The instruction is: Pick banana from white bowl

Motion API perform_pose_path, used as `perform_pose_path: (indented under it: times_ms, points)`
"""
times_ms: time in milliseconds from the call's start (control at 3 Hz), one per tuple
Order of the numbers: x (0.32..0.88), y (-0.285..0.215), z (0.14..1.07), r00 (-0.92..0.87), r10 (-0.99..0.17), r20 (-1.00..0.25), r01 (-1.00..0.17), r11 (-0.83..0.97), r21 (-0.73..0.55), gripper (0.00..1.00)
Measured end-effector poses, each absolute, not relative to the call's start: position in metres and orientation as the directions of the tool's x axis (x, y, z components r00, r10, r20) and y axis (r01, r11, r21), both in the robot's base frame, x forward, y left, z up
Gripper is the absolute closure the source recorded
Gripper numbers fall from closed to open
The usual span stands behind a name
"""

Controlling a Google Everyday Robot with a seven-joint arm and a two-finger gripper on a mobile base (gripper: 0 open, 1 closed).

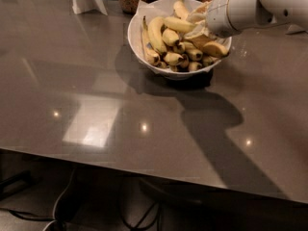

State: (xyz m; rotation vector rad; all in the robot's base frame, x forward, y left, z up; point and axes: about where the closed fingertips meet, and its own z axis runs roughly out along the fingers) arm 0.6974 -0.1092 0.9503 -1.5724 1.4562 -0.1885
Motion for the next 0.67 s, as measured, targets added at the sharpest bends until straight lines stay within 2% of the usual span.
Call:
perform_pose_path:
  times_ms: [667]
  points:
    - [0.677,-0.109,0.992,0.277,-0.806,-0.523,-0.691,0.211,-0.691,1.00]
